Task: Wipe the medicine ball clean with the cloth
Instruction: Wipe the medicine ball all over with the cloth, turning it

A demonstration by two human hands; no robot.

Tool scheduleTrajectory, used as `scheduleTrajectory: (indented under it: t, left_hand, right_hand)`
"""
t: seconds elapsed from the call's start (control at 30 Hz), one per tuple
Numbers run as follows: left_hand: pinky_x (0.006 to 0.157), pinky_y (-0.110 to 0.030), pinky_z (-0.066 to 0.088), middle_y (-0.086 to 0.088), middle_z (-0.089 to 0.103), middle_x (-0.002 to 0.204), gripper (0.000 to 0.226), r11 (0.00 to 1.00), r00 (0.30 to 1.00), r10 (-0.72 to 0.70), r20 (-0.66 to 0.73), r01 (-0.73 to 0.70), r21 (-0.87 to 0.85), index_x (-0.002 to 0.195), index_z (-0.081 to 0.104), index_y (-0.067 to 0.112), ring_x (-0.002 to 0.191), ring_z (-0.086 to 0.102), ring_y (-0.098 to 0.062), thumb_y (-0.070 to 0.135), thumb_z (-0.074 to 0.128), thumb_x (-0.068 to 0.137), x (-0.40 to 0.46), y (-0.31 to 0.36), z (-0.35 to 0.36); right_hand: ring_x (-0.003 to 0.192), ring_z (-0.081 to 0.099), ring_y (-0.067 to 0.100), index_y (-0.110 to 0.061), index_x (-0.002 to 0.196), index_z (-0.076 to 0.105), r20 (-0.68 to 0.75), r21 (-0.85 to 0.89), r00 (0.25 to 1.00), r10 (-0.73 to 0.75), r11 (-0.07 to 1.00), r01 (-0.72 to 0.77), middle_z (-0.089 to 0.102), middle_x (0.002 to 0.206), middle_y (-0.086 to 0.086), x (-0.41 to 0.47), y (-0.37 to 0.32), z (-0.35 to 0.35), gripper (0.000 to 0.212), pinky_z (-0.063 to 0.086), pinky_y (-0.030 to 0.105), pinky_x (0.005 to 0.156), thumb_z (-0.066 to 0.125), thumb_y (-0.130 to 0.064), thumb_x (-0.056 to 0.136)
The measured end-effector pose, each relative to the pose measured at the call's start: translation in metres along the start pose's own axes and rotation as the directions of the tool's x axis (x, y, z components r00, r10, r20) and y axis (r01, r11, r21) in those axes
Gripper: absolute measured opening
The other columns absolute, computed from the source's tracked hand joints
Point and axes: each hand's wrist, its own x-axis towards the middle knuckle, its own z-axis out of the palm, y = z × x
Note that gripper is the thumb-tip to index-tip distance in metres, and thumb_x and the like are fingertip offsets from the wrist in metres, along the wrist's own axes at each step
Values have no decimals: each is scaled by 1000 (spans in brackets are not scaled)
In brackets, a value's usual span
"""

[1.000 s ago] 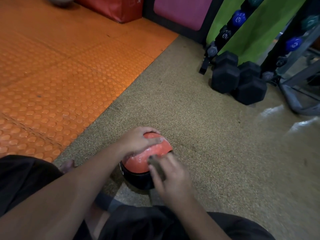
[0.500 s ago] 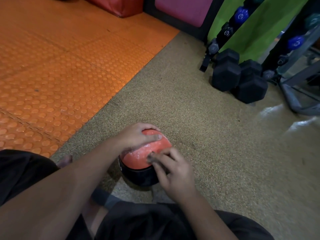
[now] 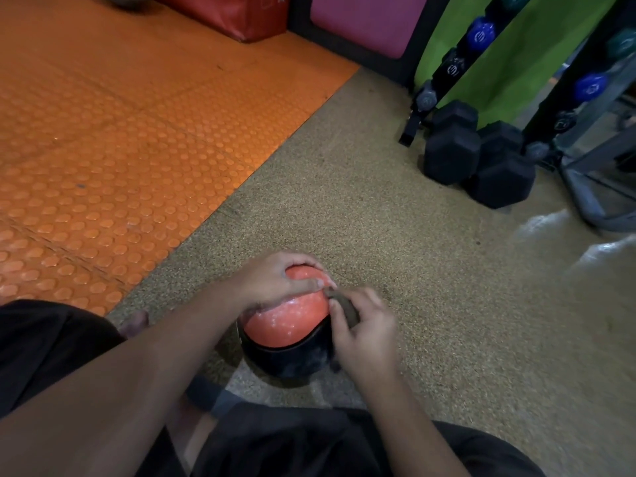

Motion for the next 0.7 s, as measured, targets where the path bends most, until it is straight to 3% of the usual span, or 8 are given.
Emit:
scheduleTrajectory:
  t: [0.13,0.17,0.27,0.33,0.43,0.53,0.6,0.7]
  left_hand:
    - [107,-43,51,31,66,124,65,997,999,4,-32,-6,-79,120,70,54,115,64,-3,88,60,65,-3,-5,-1]
    - [107,-43,51,30,66,123,67,996,999,3,-37,-6,-84,120,71,53,114,64,-3,88,60,65,-3,-5,-1]
    - [105,-48,53,25,66,129,66,999,999,-6,-39,4,-38,121,67,58,116,64,-9,92,57,65,-1,-3,0]
    - [104,-50,53,25,66,129,65,999,1000,-15,-24,14,-37,119,66,61,117,64,-11,93,57,64,1,-4,0]
    - [106,-48,52,24,68,127,61,995,1000,-30,-5,29,-93,116,69,59,115,65,-10,89,62,63,3,-4,-2]
    - [109,-43,51,22,71,122,50,988,999,-18,-31,13,-155,116,75,49,114,66,-5,75,73,73,2,-6,-4]
    - [106,-43,52,22,71,123,54,990,1000,-24,-16,21,-137,118,73,50,114,66,-7,78,71,73,1,-4,-4]
    - [105,-43,52,25,67,127,69,996,999,-37,2,37,-77,120,70,54,116,64,-9,90,60,63,3,-2,-2]
  right_hand:
    - [80,65,10,-22,109,76,198,17,946,-255,966,257,66,99,-7,-24,-21,1,14,56,34,65,69,-23,97]
    - [78,64,8,-23,107,76,175,-14,956,-234,971,240,65,97,-8,-19,-16,1,13,56,32,64,70,-23,96]
    - [76,59,4,-21,102,77,-24,-69,1000,-10,998,8,63,90,-10,5,5,2,10,56,36,65,74,-18,93]
    - [79,59,3,-18,102,76,-51,-61,998,35,997,-38,63,92,-9,1,5,5,9,55,36,68,71,-18,94]
    - [81,61,6,-17,114,75,85,-53,987,-140,988,145,61,101,-7,-23,-16,4,22,55,30,65,64,-29,100]
    - [83,65,13,-20,116,76,143,-112,952,-272,951,288,66,103,-5,-22,-15,-1,26,55,33,65,61,-36,102]
    - [81,65,10,-23,113,78,87,-135,973,-214,965,225,68,100,-8,-7,-6,-1,20,56,33,63,66,-31,100]
    - [78,66,8,-21,109,79,-74,-123,997,-8,992,-1,72,96,-7,8,5,3,15,59,36,66,72,-21,95]
